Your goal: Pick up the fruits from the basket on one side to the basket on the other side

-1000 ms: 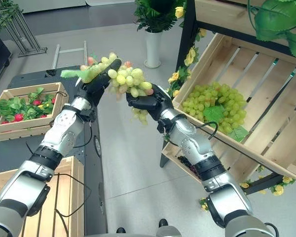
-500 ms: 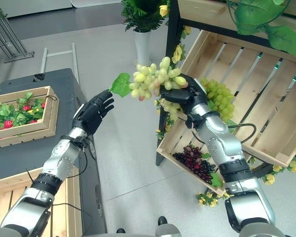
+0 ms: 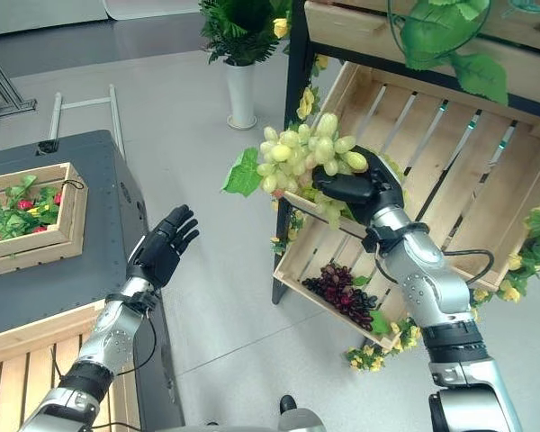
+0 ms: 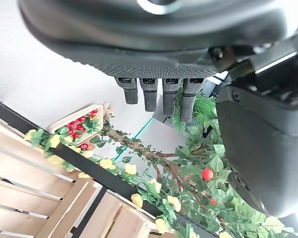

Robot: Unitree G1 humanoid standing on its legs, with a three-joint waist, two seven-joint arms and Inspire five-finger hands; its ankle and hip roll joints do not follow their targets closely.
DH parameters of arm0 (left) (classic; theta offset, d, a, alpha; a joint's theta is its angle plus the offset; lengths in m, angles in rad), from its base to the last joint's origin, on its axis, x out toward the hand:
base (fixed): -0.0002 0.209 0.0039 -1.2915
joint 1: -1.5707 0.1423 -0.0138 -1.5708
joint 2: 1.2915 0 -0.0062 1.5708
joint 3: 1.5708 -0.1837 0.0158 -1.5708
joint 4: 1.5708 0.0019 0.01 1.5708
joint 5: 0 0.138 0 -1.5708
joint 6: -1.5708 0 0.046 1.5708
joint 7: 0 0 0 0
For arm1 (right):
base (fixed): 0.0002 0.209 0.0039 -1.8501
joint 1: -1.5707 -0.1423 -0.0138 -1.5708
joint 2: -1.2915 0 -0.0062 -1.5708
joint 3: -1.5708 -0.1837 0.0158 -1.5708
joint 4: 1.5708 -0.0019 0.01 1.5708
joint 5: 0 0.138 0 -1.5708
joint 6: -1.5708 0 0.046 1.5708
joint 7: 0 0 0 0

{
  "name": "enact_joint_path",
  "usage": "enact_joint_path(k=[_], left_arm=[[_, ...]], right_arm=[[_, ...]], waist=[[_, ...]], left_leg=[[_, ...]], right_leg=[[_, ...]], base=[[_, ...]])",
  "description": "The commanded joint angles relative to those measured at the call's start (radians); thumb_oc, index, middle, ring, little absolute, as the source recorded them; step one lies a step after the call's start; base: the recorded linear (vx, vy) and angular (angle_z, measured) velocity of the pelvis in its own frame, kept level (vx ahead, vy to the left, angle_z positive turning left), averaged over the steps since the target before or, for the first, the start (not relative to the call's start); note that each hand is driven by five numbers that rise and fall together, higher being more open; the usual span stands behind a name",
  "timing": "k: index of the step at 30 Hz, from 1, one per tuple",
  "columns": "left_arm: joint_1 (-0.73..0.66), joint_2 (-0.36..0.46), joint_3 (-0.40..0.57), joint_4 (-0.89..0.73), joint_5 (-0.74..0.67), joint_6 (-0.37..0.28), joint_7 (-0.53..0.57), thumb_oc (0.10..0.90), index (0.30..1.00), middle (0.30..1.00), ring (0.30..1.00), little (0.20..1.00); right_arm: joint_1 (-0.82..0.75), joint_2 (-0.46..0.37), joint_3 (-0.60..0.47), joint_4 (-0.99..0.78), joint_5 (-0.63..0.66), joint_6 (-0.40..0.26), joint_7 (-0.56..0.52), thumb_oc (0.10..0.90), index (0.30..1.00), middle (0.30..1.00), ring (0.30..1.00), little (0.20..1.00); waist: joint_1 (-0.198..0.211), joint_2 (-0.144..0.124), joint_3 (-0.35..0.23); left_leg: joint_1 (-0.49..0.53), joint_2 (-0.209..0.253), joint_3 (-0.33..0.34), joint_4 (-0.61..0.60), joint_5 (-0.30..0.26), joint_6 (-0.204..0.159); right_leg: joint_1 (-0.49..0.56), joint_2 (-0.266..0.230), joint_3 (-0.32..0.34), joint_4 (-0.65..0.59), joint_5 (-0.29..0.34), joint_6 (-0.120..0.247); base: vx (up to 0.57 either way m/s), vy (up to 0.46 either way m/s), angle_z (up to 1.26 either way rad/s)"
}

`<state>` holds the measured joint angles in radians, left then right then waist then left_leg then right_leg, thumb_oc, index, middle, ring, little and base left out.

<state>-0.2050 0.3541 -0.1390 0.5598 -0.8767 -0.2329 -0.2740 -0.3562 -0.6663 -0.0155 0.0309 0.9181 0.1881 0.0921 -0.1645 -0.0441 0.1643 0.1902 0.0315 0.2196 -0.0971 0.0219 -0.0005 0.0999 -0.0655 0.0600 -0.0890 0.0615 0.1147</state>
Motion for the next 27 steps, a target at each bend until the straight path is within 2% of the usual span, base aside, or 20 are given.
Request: enact_joint_path(k=[1,6,10,14,17,20,23,27], left_arm=[[-0.054,-0.011,-0.021,0.002,-0.006,-0.12,-0.05,0.8,0.9,0.9,0.9,0.9],[-0.005,-0.019,-0.033,-0.017,-0.008,-0.112,-0.061,0.8,0.9,0.9,0.9,0.9],[0.042,-0.007,-0.048,-0.038,0.026,-0.1,-0.08,0.8,0.9,0.9,0.9,0.9],[0.065,0.012,-0.096,-0.053,0.066,-0.106,-0.102,0.8,0.9,0.9,0.9,0.9],[0.068,0.028,-0.142,-0.089,0.092,-0.106,-0.112,0.8,0.9,0.9,0.9,0.9],[0.058,0.035,-0.169,-0.126,0.07,-0.105,-0.098,0.8,0.9,0.9,0.9,0.9],[0.038,0.032,-0.196,-0.15,0.056,-0.101,-0.133,0.8,0.9,0.9,0.9,0.9],[0.052,0.041,-0.245,-0.175,0.024,-0.12,-0.192,0.8,0.9,0.9,0.9,0.9]], right_arm=[[-0.078,-0.106,-0.185,-0.014,0.067,-0.137,0.02,0.4,0.3,0.3,0.3,0.3],[-0.016,-0.162,-0.261,0.033,0.01,-0.165,-0.001,0.4,0.3,0.3,0.3,0.3],[0.031,-0.214,-0.315,0.084,0.02,-0.189,-0.022,0.4,0.3,0.3,0.3,0.3],[0.046,-0.256,-0.357,0.156,0.049,-0.228,-0.037,0.4,0.3,0.3,0.3,0.3],[0.05,-0.287,-0.379,0.21,0.023,-0.26,-0.053,0.4,0.3,0.3,0.3,0.3],[0.043,-0.309,-0.367,0.251,-0.03,-0.277,-0.072,0.4,0.3,0.3,0.3,0.3],[0.008,-0.341,-0.332,0.314,-0.115,-0.299,-0.125,0.4,0.3,0.3,0.3,0.3],[-0.068,-0.41,-0.275,0.415,-0.167,-0.268,-0.143,0.4,0.3,0.3,0.3,0.3]], waist=[[-0.013,0.014,-0.129],[-0.027,0.01,-0.129],[-0.03,0.004,-0.125],[-0.03,-0.003,-0.118],[-0.026,-0.006,-0.108],[-0.02,-0.009,-0.102],[-0.013,-0.016,-0.096],[-0.003,-0.018,-0.092]], left_leg=[[-0.008,-0.039,0.0,0.01,-0.131,0.011],[-0.016,-0.038,0.014,0.01,-0.133,0.012],[-0.02,-0.038,0.024,0.01,-0.132,0.014],[-0.024,-0.037,0.031,0.01,-0.131,0.017],[-0.026,-0.038,0.03,0.01,-0.13,0.018],[-0.03,-0.039,0.029,0.01,-0.129,0.019],[-0.033,-0.039,0.029,0.01,-0.129,0.02],[-0.036,-0.039,0.024,0.01,-0.129,0.02]], right_leg=[[-0.003,0.093,0.021,0.002,-0.032,-0.05],[-0.019,0.101,0.046,0.002,-0.023,-0.048],[-0.028,0.105,0.06,0.002,-0.017,-0.047],[-0.036,0.11,0.072,0.002,-0.012,-0.047],[-0.037,0.112,0.079,0.002,-0.011,-0.046],[-0.041,0.111,0.078,0.002,-0.008,-0.045],[-0.046,0.109,0.073,0.002,-0.006,-0.044],[-0.047,0.112,0.071,0.002,-0.005,-0.045]], base=[[0.02,0.031,-0.15],[0.02,0.025,-0.13],[0.0,0.011,-0.22],[-0.01,0.006,-0.1],[-0.01,0.005,-0.05],[-0.04,0.002,0.0],[-0.02,-0.005,-0.01],[0.0,0.0,0.0]])
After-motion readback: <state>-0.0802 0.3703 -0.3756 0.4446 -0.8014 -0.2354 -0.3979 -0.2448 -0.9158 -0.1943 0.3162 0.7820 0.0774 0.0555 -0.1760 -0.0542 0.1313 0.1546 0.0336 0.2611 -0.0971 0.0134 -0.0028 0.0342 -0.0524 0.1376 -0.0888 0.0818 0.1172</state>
